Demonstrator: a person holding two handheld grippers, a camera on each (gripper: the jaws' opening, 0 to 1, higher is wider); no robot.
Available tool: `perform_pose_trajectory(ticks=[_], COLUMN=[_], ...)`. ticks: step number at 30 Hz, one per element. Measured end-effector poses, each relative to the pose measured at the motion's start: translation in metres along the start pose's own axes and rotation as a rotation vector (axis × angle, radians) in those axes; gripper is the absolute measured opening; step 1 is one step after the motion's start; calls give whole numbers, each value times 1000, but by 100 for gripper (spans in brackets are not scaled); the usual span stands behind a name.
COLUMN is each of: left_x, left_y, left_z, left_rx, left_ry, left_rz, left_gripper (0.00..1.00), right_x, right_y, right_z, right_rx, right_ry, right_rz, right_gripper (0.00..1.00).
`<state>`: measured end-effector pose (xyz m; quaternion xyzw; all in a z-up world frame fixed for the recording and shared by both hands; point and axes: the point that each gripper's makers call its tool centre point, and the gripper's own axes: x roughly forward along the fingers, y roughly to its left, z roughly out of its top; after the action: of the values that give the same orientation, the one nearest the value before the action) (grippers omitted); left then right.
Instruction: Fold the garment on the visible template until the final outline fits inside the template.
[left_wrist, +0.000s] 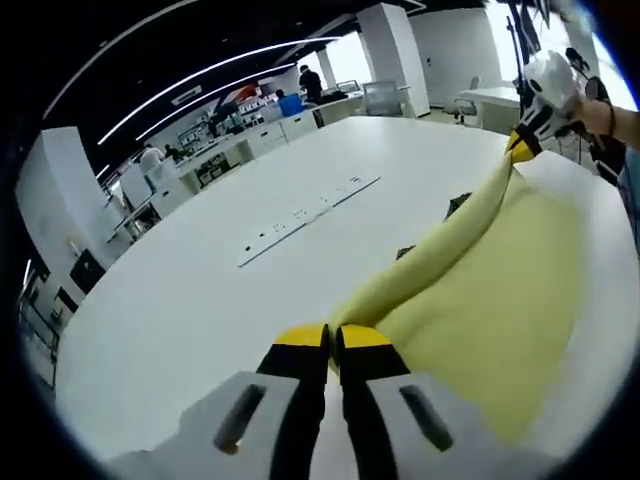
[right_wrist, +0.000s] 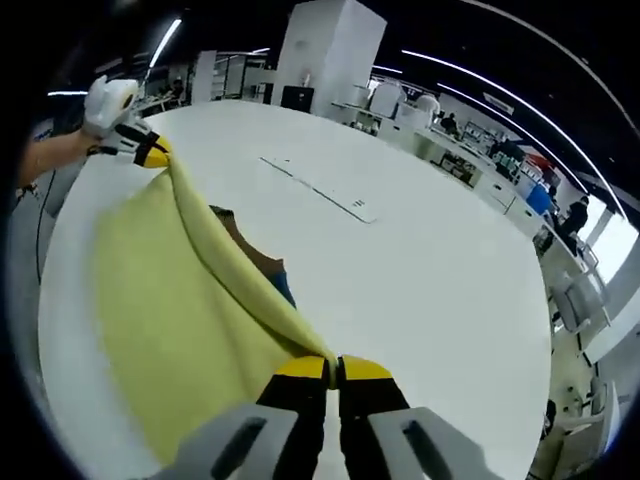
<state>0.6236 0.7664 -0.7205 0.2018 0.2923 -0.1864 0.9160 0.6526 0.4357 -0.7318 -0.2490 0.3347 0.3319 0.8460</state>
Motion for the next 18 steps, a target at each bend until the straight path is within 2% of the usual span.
perform_pose_trajectory(ticks=[8,15,18], left_x=[19,30,33], left_y=[-2,-2,0], left_z=[-17,-30,-33], left_rx=[-3,2,-10], left_ry=[35,64,64], left_rz=[-16,-20,-22], left_gripper=[0,1,4], right_x=[26,35,37], right_y=[0,-3,-4], right_z=[-15,-17,-19], right_rx=[-13,-3,8], right_ry=[49,52,59], right_rz=[25,33,28], right_gripper=[0,0,5])
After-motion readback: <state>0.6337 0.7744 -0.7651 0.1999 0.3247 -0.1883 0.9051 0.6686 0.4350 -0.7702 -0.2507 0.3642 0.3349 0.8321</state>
